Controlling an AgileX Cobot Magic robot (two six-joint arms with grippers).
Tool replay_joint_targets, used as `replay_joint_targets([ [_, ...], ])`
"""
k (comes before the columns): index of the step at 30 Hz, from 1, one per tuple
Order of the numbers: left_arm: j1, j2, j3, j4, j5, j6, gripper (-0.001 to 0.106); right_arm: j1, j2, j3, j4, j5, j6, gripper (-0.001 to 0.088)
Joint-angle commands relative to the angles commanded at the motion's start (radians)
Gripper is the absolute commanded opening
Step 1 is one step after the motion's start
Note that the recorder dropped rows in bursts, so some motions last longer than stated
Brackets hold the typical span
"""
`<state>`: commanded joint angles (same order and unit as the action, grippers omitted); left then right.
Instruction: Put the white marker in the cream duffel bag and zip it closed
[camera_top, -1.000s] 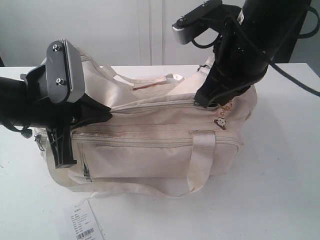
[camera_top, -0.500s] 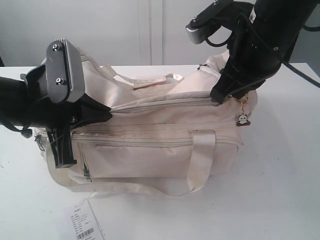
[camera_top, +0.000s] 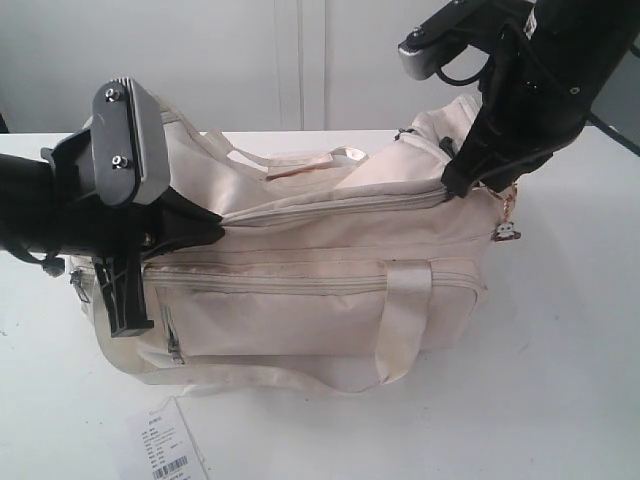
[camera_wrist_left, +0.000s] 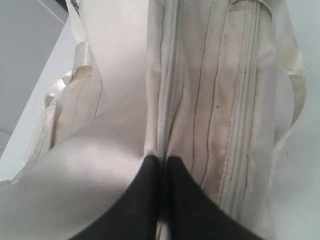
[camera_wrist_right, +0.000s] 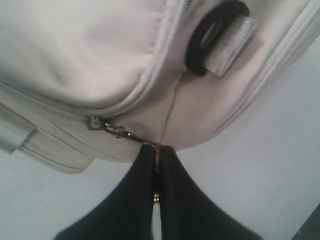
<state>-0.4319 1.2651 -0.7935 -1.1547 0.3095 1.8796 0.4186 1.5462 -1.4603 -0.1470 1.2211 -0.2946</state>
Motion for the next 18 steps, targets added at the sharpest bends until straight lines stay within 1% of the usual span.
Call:
replay_joint_targets([
  [2,0.0,0.0,0.0,0.0,0.0,-0.013,0.001,0.0,0.0,0.0,0.021,0.0,-0.007,0.0],
  [4,0.0,0.0,0.0,0.0,0.0,-0.052,0.011,0.0,0.0,0.0,0.029,0.0,-0.01,0.0],
  [7,0.0,0.0,0.0,0.0,0.0,-0.091,0.041,0.0,0.0,0.0,0.049,0.0,-0.01,0.0],
  [8,0.0,-0.002,0.0,0.0,0.0,-0.125,0.053,0.0,0.0,0.0,0.049,0.0,-0.008,0.0],
  [10,0.0,-0.007,0.0,0.0,0.0,-0.241,0.075,0.0,0.0,0.0,0.063,0.0,-0.008,0.0],
  [11,0.0,-0.014,0.0,0.0,0.0,-0.315,0.082,0.0,0.0,0.0,0.065,0.0,-0.008,0.0],
  [12,0.0,-0.025,0.0,0.009,0.002,-0.383,0.086,0.0,0.0,0.0,0.067,0.0,-0.008,0.0],
  [14,0.0,-0.055,0.0,0.05,0.021,-0.465,0.088,0.0,0.0,0.0,0.067,0.0,-0.013,0.0],
  [18,0.0,-0.145,0.0,0.059,0.027,-0.474,0.087,0.0,0.0,0.0,0.074,0.0,-0.016,0.0],
])
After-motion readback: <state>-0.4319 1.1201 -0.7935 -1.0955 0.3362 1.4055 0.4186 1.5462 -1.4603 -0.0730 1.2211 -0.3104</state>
